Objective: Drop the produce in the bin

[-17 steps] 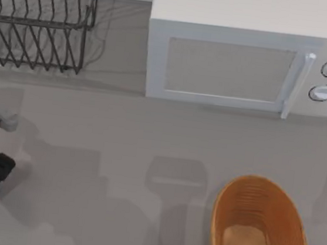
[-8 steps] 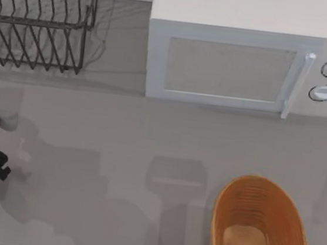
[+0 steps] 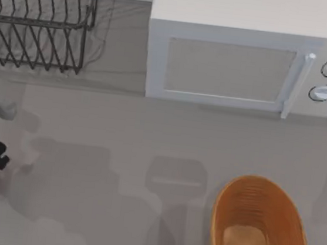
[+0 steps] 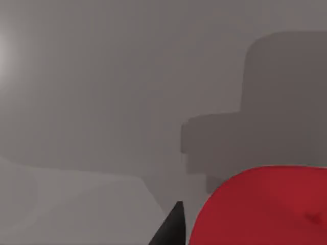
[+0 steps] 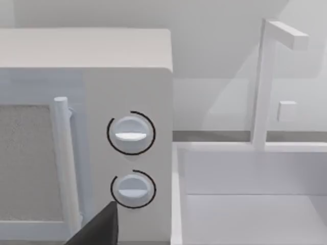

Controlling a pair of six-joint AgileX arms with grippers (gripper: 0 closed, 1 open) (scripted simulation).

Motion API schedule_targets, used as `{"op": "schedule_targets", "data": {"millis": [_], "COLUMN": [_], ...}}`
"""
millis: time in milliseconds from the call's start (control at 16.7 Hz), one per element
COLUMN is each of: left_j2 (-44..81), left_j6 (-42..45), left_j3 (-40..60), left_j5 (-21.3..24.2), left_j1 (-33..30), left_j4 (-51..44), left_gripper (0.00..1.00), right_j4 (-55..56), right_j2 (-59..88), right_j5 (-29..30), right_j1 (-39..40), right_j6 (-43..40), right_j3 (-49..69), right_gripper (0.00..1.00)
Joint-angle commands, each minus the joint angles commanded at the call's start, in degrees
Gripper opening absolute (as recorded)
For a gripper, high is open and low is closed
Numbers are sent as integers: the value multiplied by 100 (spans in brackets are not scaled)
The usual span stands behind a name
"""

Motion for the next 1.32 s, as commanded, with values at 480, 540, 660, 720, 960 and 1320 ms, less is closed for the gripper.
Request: {"op": "schedule_targets", "data": {"millis": [480, 540, 660, 720, 960, 1320], "left_j2": [-741, -831, -948, -956, -932, -95], "left_j6": [-17, -27, -45, -46, -39, -1305], "left_j3": [1790, 1946, 2111, 2120, 2108, 3254], "left_j5": [0, 0, -1, -1, -4, -29], "left_j1": [-45, -48, -49, -49, -35, -1075], "left_j4": [-2726, -2914, -3108, -3118, -3104, -3554], "left_gripper": [0, 0, 0, 0, 0, 0], "right_j4": [0, 0, 0, 0, 0, 0], "right_j2": [0, 0, 0, 0, 0, 0], "right_j5": [0, 0, 0, 0, 0, 0], "right_j1": [0, 0, 0, 0, 0, 0], "right_j6": [0, 0, 0, 0, 0, 0], "right_j3": [0, 0, 0, 0, 0, 0], "right_gripper": [100, 100, 100, 100, 100, 100]}}
